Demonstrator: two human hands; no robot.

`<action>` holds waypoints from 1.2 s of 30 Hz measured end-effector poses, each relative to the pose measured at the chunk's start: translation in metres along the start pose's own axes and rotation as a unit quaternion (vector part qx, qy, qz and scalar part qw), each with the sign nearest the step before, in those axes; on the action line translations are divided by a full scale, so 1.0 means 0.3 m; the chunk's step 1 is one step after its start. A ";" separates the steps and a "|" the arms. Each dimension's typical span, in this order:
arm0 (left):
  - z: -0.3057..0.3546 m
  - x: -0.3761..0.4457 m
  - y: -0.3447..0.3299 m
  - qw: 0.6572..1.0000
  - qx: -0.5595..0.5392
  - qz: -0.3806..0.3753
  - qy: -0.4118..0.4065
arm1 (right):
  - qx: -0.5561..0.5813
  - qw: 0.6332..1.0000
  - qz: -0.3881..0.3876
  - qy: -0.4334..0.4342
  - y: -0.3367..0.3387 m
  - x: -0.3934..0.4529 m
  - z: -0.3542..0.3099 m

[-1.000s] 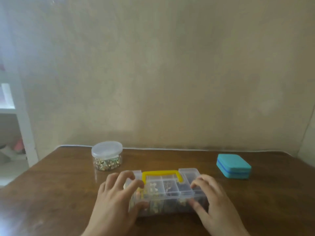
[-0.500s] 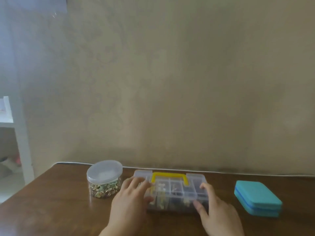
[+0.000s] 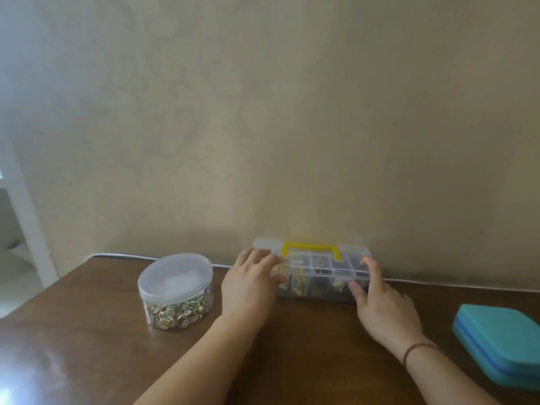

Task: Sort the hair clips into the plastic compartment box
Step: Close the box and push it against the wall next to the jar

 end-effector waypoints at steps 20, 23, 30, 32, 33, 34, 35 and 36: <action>-0.595 -0.351 0.252 0.915 -0.290 -0.089 0.267 | 0.239 0.945 -0.188 0.121 -0.345 -0.198 -0.789; -0.569 -0.320 0.291 0.920 -0.301 -0.031 0.249 | 0.251 0.951 -0.127 0.127 -0.278 -0.195 -0.782; -0.295 -0.042 0.330 0.916 -0.364 0.000 0.169 | 0.249 0.955 0.020 0.162 0.103 -0.078 -0.607; -0.219 0.027 0.258 0.915 -0.366 -0.031 0.164 | 0.225 0.964 0.021 0.139 0.140 -0.032 -0.529; -0.191 0.045 0.218 0.916 -0.363 -0.047 0.164 | 0.207 0.970 0.009 0.127 0.133 -0.015 -0.495; -0.168 0.053 0.178 0.917 -0.357 -0.062 0.166 | 0.191 0.974 -0.008 0.118 0.114 0.000 -0.464; -0.150 0.054 0.141 0.917 -0.353 -0.079 0.169 | 0.181 0.977 -0.025 0.112 0.088 0.009 -0.436; -0.137 0.050 0.108 0.915 -0.354 -0.095 0.172 | 0.176 0.978 -0.036 0.108 0.064 0.015 -0.410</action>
Point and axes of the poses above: each hand's wrist, its own x-axis towards the middle knuckle, its own y-axis out of the back of the hand, z = x × y, the point moved 8 cm from there along x, towards the middle knuckle, and after that the axes turned 2 degrees about -y, right-handed, at the moved point
